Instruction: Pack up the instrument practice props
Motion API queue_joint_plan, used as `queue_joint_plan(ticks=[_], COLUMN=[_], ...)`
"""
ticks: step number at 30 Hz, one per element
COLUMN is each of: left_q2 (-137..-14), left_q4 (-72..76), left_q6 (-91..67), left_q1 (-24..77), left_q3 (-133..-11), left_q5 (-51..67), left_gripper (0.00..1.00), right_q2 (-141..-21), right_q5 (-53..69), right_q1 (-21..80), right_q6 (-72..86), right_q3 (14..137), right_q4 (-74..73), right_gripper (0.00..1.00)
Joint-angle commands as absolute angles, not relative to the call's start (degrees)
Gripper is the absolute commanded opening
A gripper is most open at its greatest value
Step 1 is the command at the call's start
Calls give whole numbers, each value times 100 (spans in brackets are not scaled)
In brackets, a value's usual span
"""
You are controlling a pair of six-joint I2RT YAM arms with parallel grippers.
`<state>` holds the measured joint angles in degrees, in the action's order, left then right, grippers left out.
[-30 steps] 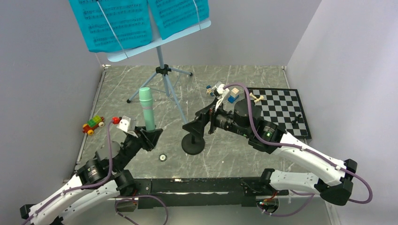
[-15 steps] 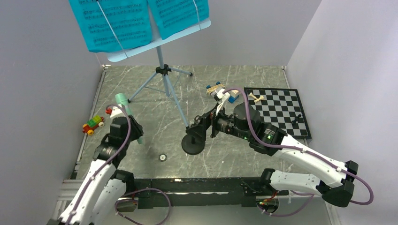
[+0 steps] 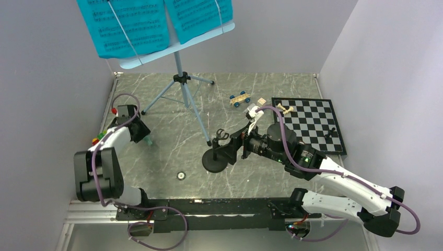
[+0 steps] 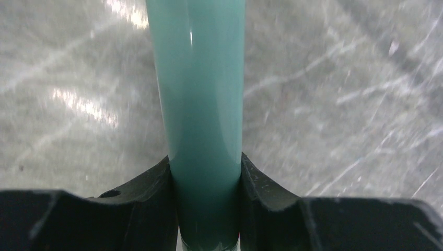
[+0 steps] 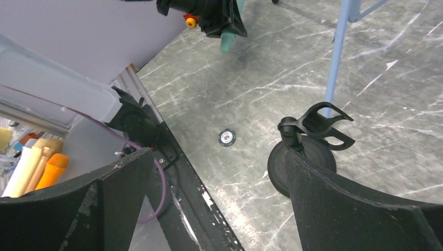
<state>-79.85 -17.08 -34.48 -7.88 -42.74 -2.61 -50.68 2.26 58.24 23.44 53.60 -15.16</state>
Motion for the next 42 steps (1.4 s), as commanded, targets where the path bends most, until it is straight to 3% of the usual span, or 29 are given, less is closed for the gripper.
queue_joint_plan(ticks=[1, 7, 14, 22, 42], left_q2=[-8615, -9403, -9928, -10520, -10450], left_q4=[-1416, -1813, -2381, -2979, -2894], left_q6=[-3344, -3123, -2925, -2778, -2584], left_q1=[-1065, -1427, -1529, -1579, -1661], left_q3=[-4911, -5517, -6075, -6547, -6393], left_q5=[-280, -547, -742, -853, -935], left_gripper=[0, 1, 22, 30, 52], right_q2=[-4968, -5005, -4973, -4866, -4703], right_q5=[-135, -82, -257, -398, -654], right_q1=[5818, 5818, 5820, 5818, 5819], right_q6=[2064, 2001, 1799, 1710, 1696], right_q3=[5474, 5346, 5355, 5305, 5282], right_q4=[-1742, -1726, -1864, -1947, -2108], right_gripper=[100, 100, 100, 100, 100])
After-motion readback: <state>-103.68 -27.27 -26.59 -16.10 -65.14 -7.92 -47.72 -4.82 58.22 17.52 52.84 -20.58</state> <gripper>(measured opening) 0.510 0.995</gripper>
